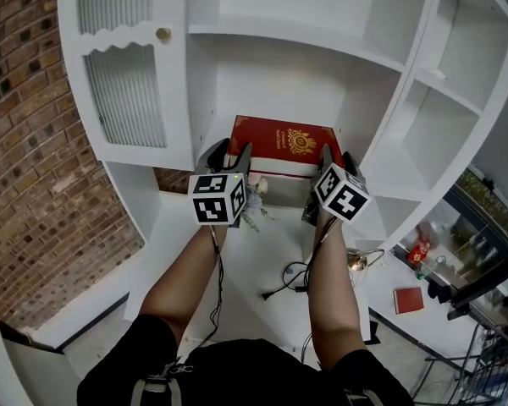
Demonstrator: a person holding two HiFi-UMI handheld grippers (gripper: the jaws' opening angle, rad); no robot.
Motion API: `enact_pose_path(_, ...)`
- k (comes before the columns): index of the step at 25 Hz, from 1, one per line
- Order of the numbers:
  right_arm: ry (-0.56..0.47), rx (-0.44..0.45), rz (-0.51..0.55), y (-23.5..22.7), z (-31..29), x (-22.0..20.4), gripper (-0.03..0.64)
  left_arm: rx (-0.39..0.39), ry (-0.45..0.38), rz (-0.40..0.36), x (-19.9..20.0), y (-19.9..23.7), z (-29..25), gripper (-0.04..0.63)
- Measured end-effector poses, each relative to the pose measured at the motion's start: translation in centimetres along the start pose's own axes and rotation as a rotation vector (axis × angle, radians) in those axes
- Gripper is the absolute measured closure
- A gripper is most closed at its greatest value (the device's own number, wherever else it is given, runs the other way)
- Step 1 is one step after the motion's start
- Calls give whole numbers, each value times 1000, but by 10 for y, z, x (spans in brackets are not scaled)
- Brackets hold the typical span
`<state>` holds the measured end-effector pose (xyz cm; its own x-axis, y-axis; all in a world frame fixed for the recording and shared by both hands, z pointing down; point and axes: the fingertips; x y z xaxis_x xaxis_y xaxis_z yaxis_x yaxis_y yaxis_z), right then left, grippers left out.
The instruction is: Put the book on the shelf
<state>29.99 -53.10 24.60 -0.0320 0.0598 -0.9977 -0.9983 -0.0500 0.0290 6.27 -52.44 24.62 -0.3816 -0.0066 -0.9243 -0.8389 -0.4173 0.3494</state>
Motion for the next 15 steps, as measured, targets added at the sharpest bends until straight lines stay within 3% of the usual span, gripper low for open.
enact_pose_path(6,-27,-32,8,-1,2,4,379,13,14,-6,1,2,-4,390)
enact_pose_path(11,-159,-49,46,-5,30,21,380,52,-33,-107,16,-1,17,397)
enact_pose_path(15,-255,18,127,9,64,31,399,36,-62,-183,22,-13,44,439)
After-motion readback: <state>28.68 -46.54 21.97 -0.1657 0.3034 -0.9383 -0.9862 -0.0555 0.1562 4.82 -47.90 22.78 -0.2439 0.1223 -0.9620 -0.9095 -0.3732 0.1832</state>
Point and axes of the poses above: the fingertips, and each gripper's own axes: z backward along the fingers, y to its left, x out of its top, and after that the axes turned 15 degrees about z, right-handed
